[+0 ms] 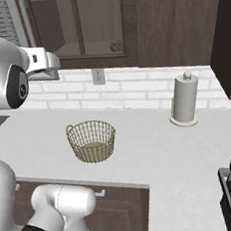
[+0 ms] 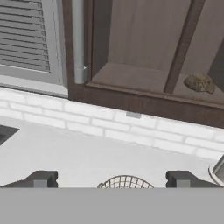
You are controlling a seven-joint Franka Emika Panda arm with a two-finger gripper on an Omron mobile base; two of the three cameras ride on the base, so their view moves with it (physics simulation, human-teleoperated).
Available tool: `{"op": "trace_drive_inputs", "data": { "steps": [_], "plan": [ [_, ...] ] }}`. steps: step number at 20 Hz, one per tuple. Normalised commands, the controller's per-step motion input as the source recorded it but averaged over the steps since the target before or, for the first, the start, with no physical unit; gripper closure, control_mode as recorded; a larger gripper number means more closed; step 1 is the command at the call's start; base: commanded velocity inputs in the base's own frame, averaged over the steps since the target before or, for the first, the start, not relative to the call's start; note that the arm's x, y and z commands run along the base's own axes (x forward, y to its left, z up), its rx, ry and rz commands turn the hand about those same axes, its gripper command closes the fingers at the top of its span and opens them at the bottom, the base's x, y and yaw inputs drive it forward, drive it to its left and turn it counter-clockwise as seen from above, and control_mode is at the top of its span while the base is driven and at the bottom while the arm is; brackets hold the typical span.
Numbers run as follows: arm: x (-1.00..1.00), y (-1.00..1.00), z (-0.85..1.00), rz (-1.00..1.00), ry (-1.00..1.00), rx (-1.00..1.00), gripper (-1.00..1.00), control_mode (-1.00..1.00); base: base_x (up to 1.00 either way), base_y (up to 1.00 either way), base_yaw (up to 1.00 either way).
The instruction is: Open the cabinet, pick up the bread from the cabinet and place it in the basket. Then move the basket to the dining counter.
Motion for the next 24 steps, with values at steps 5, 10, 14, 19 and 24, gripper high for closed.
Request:
{"op": "trace_drive_inputs", "data": {
  "steps": [5,10,14,19,24],
  "plan": [
    [0.05,0.37,0.66,-0.03,-0.17,0.03,-1.0,-1.0,0.0,0.0,0.0],
    [0.1,0.28,0.47,0.0,0.0,0.09,-1.0,-1.0,0.0,0.0,0.0],
    [0.11,0.15,0.42,0.01,0.11,0.12,-1.0,-1.0,0.0,0.0,0.0],
    [0.26,0.35,0.06,0.0,0.05,0.02,-1.0,-1.0,0.0,0.0,0.0],
    [0.4,0.41,0.0,-0.02,0.04,0.0,-1.0,-1.0,0.0,0.0,0.0]
  ]
}}
